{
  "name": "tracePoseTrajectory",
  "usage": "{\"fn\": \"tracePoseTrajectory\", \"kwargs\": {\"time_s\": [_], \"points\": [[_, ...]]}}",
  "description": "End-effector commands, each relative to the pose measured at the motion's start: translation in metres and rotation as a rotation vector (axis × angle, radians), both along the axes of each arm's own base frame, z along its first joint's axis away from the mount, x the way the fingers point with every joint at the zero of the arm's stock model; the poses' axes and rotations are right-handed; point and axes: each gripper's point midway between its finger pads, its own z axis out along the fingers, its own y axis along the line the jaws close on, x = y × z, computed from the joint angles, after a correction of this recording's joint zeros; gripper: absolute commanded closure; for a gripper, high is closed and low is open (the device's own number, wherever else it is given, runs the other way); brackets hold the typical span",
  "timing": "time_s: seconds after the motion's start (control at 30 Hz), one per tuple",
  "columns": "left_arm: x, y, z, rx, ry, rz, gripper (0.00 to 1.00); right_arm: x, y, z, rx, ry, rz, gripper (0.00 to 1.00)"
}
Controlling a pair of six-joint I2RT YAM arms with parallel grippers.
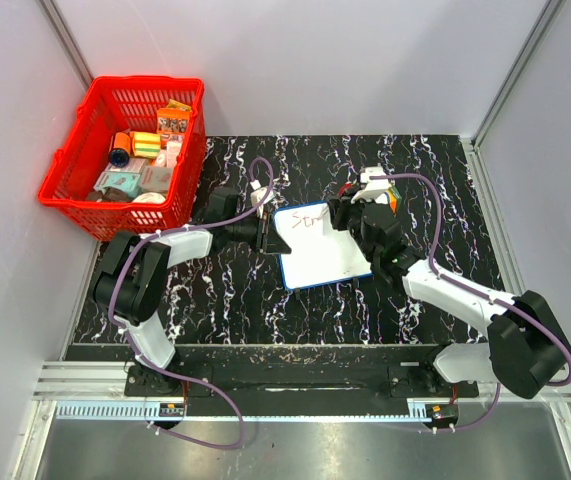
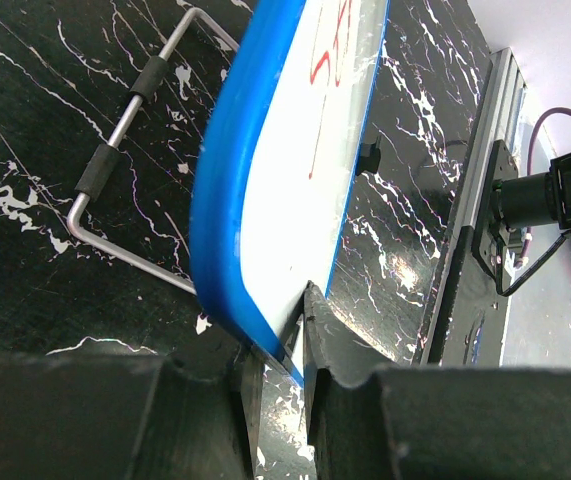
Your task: Write a sentence on the whiteboard
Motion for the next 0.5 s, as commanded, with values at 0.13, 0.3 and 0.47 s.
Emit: {"fn": "tracePoseTrajectory", "kwargs": {"time_s": [0.13,0.3,0.47], "points": [[0.0104,0.0094,-0.0261,0.126,-0.086,0.035,1.0,-0.0037,-0.0055,-0.0011,0.0,0.004,-0.005,1.0],[0.0111,0.0093,-0.0258,0.126,-0.089,0.035,1.0,-0.0027,-0.0082,-0.0005,-0.012,0.002,-0.018,1.0],[0.0108,0.0088,-0.0261,0.127,-0.088,0.034,1.0,-0.0027,-0.0097,-0.0032,-0.025,0.007,-0.021,1.0]]}}
